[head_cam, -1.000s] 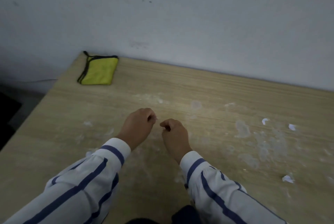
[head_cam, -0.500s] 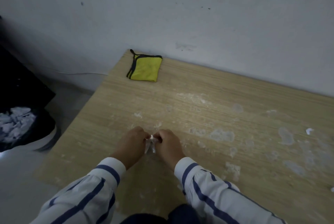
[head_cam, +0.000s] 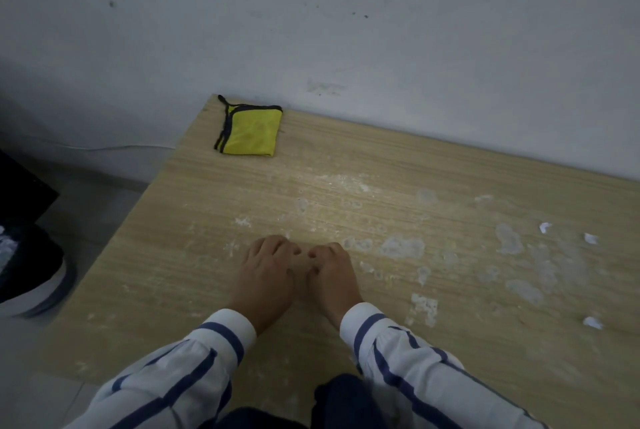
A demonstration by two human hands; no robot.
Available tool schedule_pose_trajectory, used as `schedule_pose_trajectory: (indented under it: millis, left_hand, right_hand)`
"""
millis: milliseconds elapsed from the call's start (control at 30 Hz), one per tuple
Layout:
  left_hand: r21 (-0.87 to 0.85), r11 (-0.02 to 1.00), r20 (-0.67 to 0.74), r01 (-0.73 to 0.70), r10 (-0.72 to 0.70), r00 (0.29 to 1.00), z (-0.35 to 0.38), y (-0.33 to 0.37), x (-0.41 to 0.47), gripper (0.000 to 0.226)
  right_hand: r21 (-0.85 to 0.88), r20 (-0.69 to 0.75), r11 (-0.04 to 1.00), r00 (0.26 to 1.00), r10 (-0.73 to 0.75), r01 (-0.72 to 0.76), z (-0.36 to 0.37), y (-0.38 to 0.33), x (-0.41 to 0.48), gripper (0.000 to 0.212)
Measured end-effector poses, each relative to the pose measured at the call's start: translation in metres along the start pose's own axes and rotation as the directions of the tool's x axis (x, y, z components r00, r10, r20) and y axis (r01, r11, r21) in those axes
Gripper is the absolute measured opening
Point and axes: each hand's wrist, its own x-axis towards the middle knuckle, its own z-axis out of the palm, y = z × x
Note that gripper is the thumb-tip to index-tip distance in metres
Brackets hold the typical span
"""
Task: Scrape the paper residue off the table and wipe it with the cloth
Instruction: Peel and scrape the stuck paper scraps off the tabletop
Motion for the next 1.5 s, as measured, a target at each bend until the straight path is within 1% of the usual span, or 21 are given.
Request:
schedule_pose_trajectory:
  millis: [100, 167, 233, 333, 367, 433, 500, 533, 567, 600, 667, 767, 867, 933, 1000, 1067, 1100, 1200, 1300, 1400, 1500]
  left_hand:
    - [-0.056, 0.998, 0.077, 0.003, 0.001, 0.997, 0.015, 0.036, 0.002, 0.046]
    - [-0.078, 0.992, 0.098, -0.103, 0.111, 0.989, 0.032, 0.06, 0.003, 0.057]
    - [-0.066, 0.981, 0.107, -0.183, 0.189, 0.976, 0.051, 0.085, 0.004, 0.058]
    - [-0.091, 0.979, 0.214, -0.182, 0.197, 0.957, 0.075, 0.125, 0.003, 0.08]
    - [-0.102, 0.977, 0.228, -0.187, 0.205, 0.952, 0.084, 0.138, 0.002, 0.085]
    - [-0.082, 0.973, 0.258, -0.216, 0.23, 0.939, 0.105, 0.16, 0.002, 0.084]
    - [-0.044, 0.972, 0.305, -0.233, 0.235, 0.923, 0.126, 0.181, 0.003, 0.068]
    - [-0.017, 0.967, 0.298, -0.253, 0.246, 0.922, 0.137, 0.191, 0.004, 0.059]
    - [0.013, 0.958, 0.28, -0.287, 0.272, 0.921, 0.144, 0.202, 0.004, 0.053]
    - [0.039, 0.954, 0.296, -0.296, 0.272, 0.916, 0.15, 0.211, 0.005, 0.051]
    - [0.101, 0.948, 0.33, -0.303, 0.255, 0.909, 0.163, 0.224, 0.006, 0.056]
    - [0.144, 0.95, 0.269, -0.276, 0.231, 0.935, 0.179, 0.235, 0.007, 0.064]
    - [0.158, 0.955, 0.276, -0.251, 0.201, 0.94, 0.188, 0.247, 0.009, 0.066]
    - [0.137, 0.954, 0.255, -0.266, 0.225, 0.94, 0.191, 0.252, 0.012, 0.072]
    - [0.131, 0.955, 0.244, -0.266, 0.229, 0.942, 0.196, 0.259, 0.015, 0.077]
    - [0.133, 0.956, 0.242, -0.262, 0.224, 0.944, 0.2, 0.266, 0.017, 0.08]
    - [0.133, 0.957, 0.231, -0.258, 0.223, 0.947, 0.203, 0.269, 0.018, 0.08]
    - [0.134, 0.962, 0.19, -0.237, 0.209, 0.959, 0.209, 0.274, 0.02, 0.079]
    - [0.141, 0.962, 0.178, -0.232, 0.206, 0.962, 0.21, 0.274, 0.02, 0.076]
    - [0.142, 0.962, 0.179, -0.234, 0.208, 0.962, 0.208, 0.274, 0.02, 0.075]
    - [0.144, 0.963, 0.181, -0.229, 0.202, 0.963, 0.208, 0.274, 0.02, 0.073]
  right_hand:
    - [-0.102, -0.07, 0.994, 0.997, 0.034, -0.041, -0.014, 0.03, -0.006, 0.022]
    - [-0.159, -0.108, 0.985, 0.993, 0.05, -0.067, -0.027, 0.053, -0.014, 0.02]
    - [-0.135, -0.146, 0.984, 0.984, 0.097, -0.117, -0.045, 0.074, -0.026, 0.019]
    - [-0.066, -0.215, 0.978, 0.96, 0.179, -0.197, -0.078, 0.106, -0.046, 0.019]
    - [-0.054, -0.226, 0.975, 0.954, 0.198, -0.215, -0.088, 0.117, -0.053, 0.02]
    - [-0.039, -0.229, 0.965, 0.942, 0.244, -0.26, -0.106, 0.141, -0.065, 0.026]
    - [-0.048, -0.237, 0.947, 0.924, 0.299, -0.318, -0.121, 0.166, -0.074, 0.033]
    - [-0.064, -0.246, 0.938, 0.916, 0.317, -0.342, -0.127, 0.178, -0.079, 0.031]
    - [-0.079, -0.249, 0.931, 0.912, 0.327, -0.356, -0.133, 0.189, -0.083, 0.029]
    - [-0.092, -0.249, 0.929, 0.911, 0.328, -0.359, -0.138, 0.2, -0.087, 0.027]
    - [-0.094, -0.256, 0.93, 0.911, 0.323, -0.356, -0.149, 0.219, -0.094, 0.025]
    - [-0.059, -0.306, 0.932, 0.896, 0.323, -0.357, -0.165, 0.247, -0.105, 0.025]
    - [0.026, -0.375, 0.919, 0.848, 0.375, -0.394, -0.183, 0.276, -0.114, 0.023]
    - [0.065, -0.416, 0.898, 0.806, 0.422, -0.436, -0.195, 0.291, -0.119, 0.024]
    - [0.092, -0.451, 0.873, 0.761, 0.466, -0.479, -0.208, 0.306, -0.124, 0.026]
    - [0.086, -0.47, 0.864, 0.744, 0.475, -0.496, -0.218, 0.319, -0.127, 0.029]
    - [0.06, -0.464, 0.863, 0.752, 0.469, -0.502, -0.222, 0.324, -0.127, 0.031]
    - [-0.063, -0.386, 0.867, 0.813, 0.436, -0.495, -0.229, 0.335, -0.124, 0.038]
    - [-0.09, -0.337, 0.883, 0.849, 0.408, -0.46, -0.229, 0.34, -0.121, 0.037]
    - [-0.046, -0.343, 0.889, 0.843, 0.415, -0.456, -0.229, 0.341, -0.118, 0.028]
    - [-0.097, -0.35, 0.891, 0.853, 0.387, -0.444, -0.23, 0.34, -0.111, 0.015]
